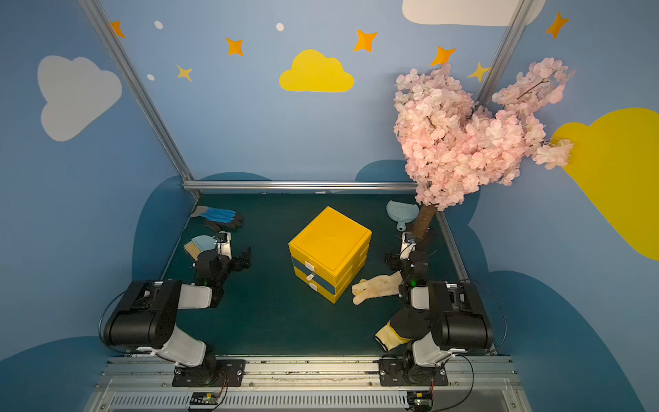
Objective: Take the keys out of the drawer
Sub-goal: Adjust the storage box at the center of the board.
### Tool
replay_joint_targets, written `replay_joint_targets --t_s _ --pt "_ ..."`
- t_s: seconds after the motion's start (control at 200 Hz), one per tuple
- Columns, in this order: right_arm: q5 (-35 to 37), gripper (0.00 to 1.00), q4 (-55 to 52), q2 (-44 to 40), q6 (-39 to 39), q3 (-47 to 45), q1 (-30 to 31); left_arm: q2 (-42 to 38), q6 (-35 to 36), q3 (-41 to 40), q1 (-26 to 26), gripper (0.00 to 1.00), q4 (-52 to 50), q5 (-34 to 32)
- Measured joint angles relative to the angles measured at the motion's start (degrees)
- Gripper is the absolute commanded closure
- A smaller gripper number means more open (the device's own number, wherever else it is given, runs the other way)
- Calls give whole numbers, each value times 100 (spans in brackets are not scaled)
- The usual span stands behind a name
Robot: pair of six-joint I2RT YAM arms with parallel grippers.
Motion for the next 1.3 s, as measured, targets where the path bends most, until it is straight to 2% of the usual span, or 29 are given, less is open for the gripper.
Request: replay_joint_targets --t_s 0.606,0.696,0.836,0.896,0.946,1.076,1.191,1.302 --pt "0 5 0 0 2 0 0 0 -4 0 28 0 -4 24" --pt "0 2 -2 0 2 0 0 0 -11 0 70 5 -4 70" --pt "140 2 -98 -50 28 7 13 -83 -76 0 114 12 -129 37" --pt "391 2 -647 -278 85 109 63 -348 -122 9 111 12 -452 -149" --pt "647 2 -1519 -592 214 422 83 -719 -216 15 107 12 -767 -415" --pt "863 6 -3864 -1029 586 2192 96 -2024 -581 291 138 15 -1812 -901" --pt "479 25 -5528 -1314 999 3447 114 -2798 -874 1067 144 17 -2905 -629" --pt "-46 46 -6682 -1781 1670 3622 249 -2959 -1233 2013 61 23 -4026 -256"
